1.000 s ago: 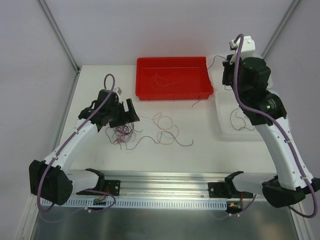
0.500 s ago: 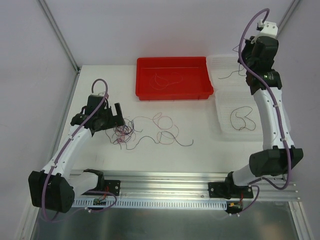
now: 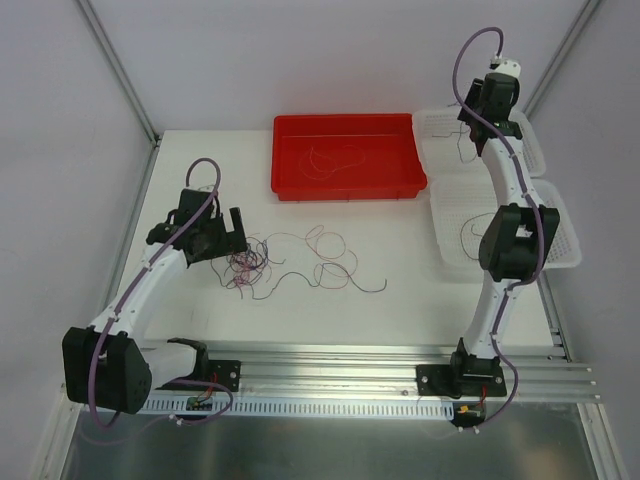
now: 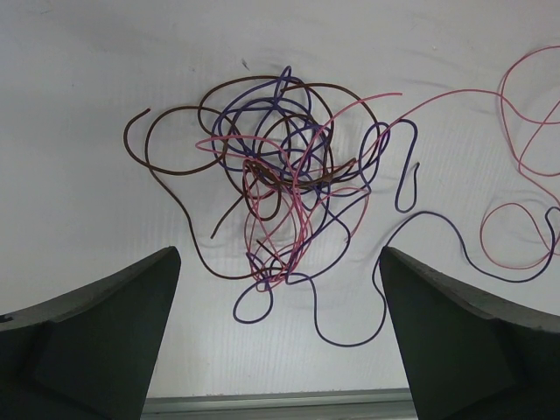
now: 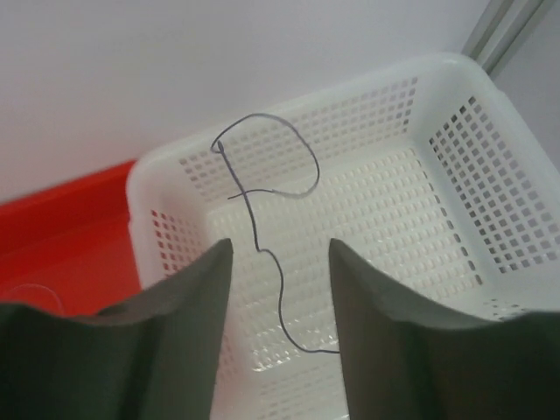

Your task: Untangle the cables

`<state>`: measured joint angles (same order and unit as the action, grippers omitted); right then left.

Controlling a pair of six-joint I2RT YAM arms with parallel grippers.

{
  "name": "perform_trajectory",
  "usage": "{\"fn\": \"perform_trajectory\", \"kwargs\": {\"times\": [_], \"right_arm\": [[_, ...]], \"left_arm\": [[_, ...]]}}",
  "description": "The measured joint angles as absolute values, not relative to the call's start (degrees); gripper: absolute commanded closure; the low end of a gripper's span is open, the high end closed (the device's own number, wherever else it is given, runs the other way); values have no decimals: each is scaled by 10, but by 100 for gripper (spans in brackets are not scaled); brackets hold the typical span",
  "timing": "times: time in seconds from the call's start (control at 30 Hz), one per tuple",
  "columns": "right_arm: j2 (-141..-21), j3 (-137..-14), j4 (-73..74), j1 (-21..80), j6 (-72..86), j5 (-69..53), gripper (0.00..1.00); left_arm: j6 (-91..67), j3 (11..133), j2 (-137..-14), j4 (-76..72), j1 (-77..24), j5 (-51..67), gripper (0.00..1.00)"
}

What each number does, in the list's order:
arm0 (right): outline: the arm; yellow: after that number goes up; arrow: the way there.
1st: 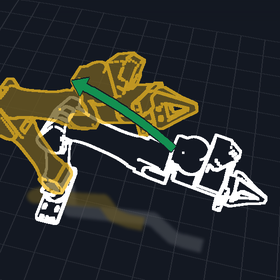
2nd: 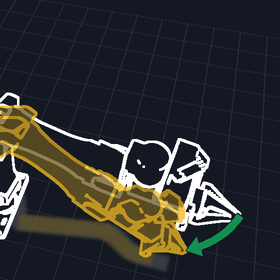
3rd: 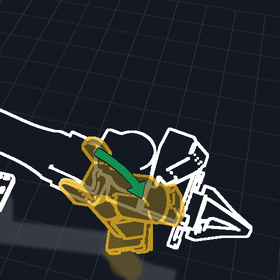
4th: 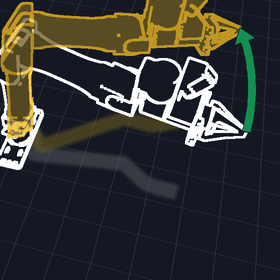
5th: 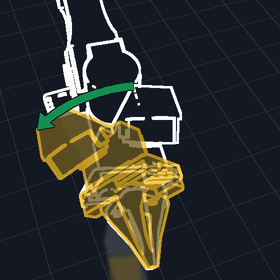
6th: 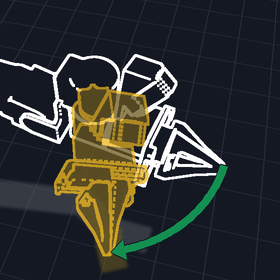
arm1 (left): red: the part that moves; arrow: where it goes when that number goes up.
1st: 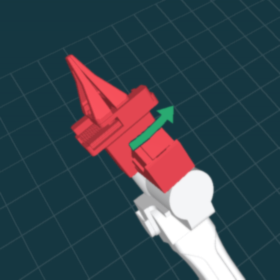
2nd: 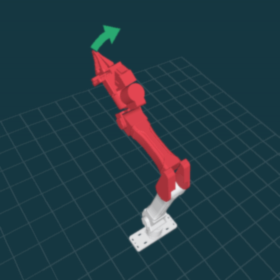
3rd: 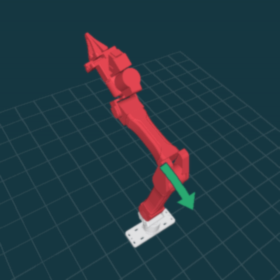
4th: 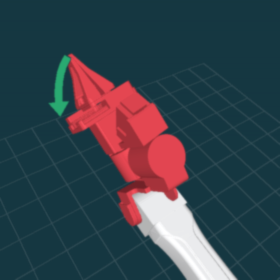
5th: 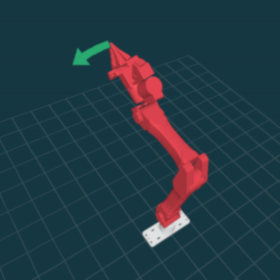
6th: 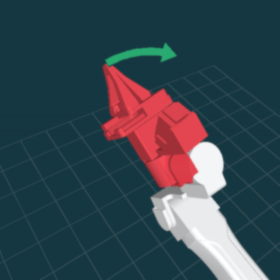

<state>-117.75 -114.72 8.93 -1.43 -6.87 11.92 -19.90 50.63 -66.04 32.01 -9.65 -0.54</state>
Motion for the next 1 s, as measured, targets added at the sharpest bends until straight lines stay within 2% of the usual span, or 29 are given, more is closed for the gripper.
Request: {"fn": "perform_trajectory", "kwargs": {"times": [0.03,0.17,0.43,0.7,0.83,1.0], "right_arm": [[-1190,-1149,88,-15,-70,119,34],[-1202,-1136,88,-15,-69,102,23],[-1053,-964,68,37,-70,24,22],[-892,-847,109,178,-87,-86,23],[-869,-802,146,266,-95,-129,24],[-868,-731,176,386,-90,-123,24]], "left_arm": [[-199,506,-664,320,-96,-5,1],[-199,506,-672,320,-96,-5,1],[-199,506,-674,320,-96,-5,1],[-199,506,-674,320,-96,-6,1],[-199,506,-675,321,-96,-7,1],[-199,506,-690,322,-96,-8,1]]}}
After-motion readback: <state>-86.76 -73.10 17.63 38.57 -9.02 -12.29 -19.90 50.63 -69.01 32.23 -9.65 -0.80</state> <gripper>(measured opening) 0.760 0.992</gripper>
